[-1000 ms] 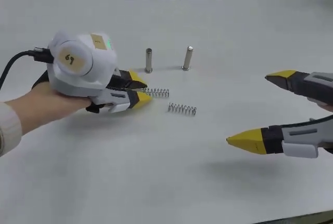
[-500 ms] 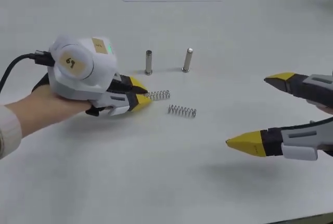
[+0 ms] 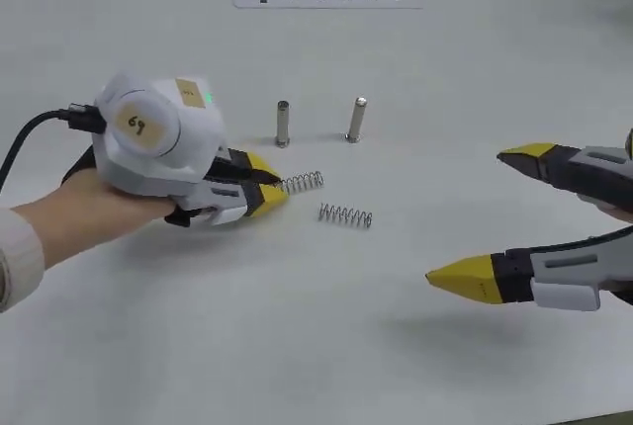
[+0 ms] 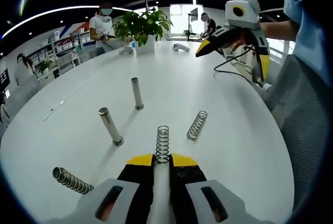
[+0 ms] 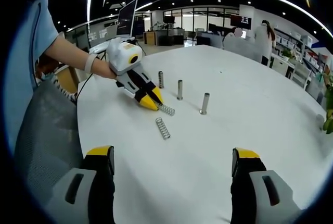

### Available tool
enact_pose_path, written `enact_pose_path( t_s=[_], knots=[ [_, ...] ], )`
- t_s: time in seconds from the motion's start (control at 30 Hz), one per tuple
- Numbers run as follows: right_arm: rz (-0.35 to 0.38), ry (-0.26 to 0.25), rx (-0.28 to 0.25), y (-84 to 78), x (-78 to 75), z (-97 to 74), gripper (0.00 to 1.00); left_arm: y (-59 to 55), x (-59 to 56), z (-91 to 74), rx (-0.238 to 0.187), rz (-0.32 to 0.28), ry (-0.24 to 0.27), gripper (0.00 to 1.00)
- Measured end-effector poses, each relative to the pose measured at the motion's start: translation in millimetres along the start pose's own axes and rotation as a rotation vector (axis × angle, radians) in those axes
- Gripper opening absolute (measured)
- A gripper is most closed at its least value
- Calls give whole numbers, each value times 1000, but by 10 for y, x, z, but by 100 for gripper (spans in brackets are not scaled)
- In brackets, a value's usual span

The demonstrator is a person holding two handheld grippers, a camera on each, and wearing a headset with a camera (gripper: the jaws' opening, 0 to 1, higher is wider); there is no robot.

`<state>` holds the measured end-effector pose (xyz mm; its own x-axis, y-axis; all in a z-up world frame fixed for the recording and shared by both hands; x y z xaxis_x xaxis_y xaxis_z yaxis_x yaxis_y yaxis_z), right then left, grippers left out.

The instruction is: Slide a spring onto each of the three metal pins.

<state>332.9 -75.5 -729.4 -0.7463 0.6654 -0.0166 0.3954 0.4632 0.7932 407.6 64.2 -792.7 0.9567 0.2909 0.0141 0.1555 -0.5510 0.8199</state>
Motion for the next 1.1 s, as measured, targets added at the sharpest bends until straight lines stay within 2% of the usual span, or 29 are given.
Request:
enact_pose_path(
  t_s=[0.37, 0.67, 0.8, 1.1],
  knots=[
    [1, 12, 6, -18, 63, 30, 92, 40, 10, -66, -26, -21, 13, 2],
    [-3, 23, 6, -16, 89, 50, 92, 26, -14, -109, -36, -43, 16, 2],
    [-4, 28, 7, -18, 103, 53, 92, 62, -4, -136, -50, -41, 28, 2],
    [-12, 38, 8, -3, 107, 64, 92, 131, -42, -200, -72, -39, 21, 2]
  ],
)
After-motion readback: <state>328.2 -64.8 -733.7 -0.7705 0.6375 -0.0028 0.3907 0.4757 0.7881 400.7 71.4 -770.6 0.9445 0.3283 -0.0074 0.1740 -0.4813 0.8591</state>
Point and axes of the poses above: the centre of the closed fingertips' face, and the gripper's own axes: z roughly forward along the fingers, x roughly to its left, y roughly out of its top, the point moved 1 cm from there along -z, roughly backward along the fingers, and after that the axes turned 4 degrees about -y, right-handed, at the moved point
